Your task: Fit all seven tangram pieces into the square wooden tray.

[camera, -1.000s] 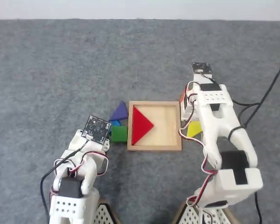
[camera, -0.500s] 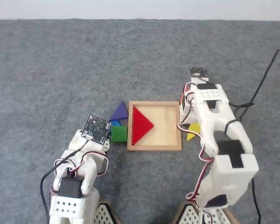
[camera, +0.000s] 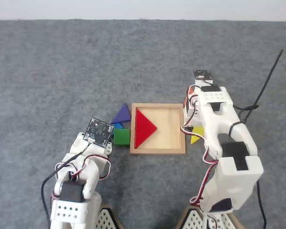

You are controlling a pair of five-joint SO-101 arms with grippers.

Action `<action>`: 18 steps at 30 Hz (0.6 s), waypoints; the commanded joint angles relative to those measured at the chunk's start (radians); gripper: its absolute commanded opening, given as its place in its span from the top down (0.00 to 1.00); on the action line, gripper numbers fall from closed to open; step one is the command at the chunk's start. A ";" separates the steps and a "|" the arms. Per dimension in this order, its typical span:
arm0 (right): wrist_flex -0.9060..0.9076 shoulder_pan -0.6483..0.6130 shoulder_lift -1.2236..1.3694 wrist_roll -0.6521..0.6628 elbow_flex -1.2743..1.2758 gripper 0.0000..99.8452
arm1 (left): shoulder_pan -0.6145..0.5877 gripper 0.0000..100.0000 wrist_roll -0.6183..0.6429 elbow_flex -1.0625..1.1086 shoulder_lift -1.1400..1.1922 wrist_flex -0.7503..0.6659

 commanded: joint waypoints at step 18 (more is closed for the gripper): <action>0.091 -0.016 -0.255 -0.049 -0.041 0.75 | -0.003 0.95 0.008 -0.008 -0.014 0.006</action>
